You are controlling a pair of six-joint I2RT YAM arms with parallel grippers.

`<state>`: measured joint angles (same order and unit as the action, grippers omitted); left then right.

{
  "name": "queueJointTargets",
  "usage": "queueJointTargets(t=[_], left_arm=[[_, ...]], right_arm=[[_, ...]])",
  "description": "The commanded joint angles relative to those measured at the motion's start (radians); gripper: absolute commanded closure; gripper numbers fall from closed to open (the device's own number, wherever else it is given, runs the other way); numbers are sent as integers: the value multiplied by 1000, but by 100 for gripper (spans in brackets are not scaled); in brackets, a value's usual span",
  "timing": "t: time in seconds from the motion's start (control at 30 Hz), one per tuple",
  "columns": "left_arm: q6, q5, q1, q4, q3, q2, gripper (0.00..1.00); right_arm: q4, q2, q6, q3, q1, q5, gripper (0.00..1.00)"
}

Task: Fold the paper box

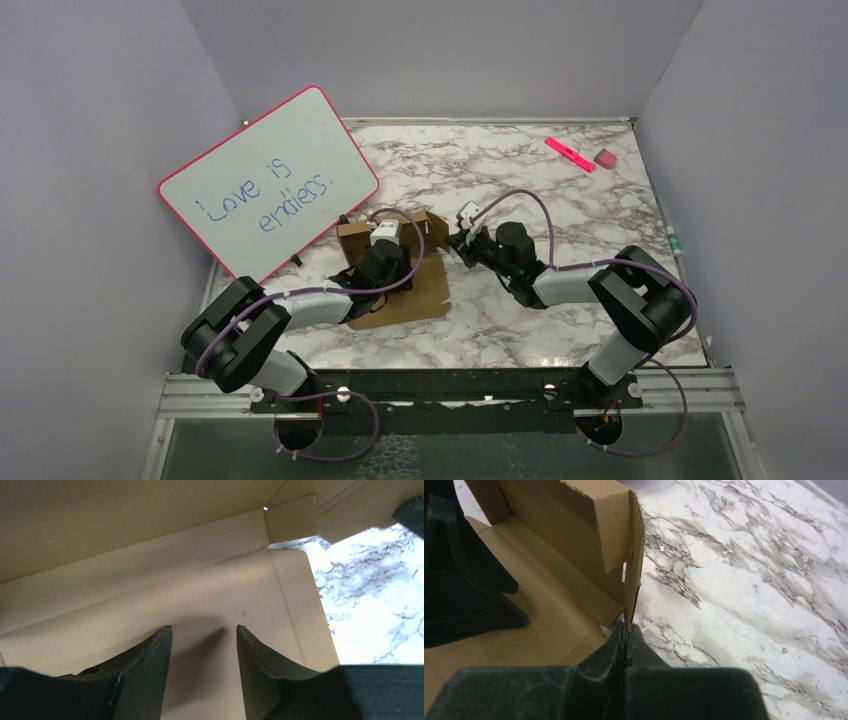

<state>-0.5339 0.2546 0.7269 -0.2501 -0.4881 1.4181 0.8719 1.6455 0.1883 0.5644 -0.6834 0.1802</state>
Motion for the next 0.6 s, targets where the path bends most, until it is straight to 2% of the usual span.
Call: queueJointTargets(t=[0.0,0.4,0.57], left_arm=[[-65,13,3,-38,-10,64,49],[-131,5,22,-68,-31,137,50],[-158,-7,36,-78,-33,142,50]], right_arm=[[-69,-17,-87,20,1,23,99],[-132,-39,-281,16,-33,-17,99],[-147,-34,-336,29,-85,-135,97]])
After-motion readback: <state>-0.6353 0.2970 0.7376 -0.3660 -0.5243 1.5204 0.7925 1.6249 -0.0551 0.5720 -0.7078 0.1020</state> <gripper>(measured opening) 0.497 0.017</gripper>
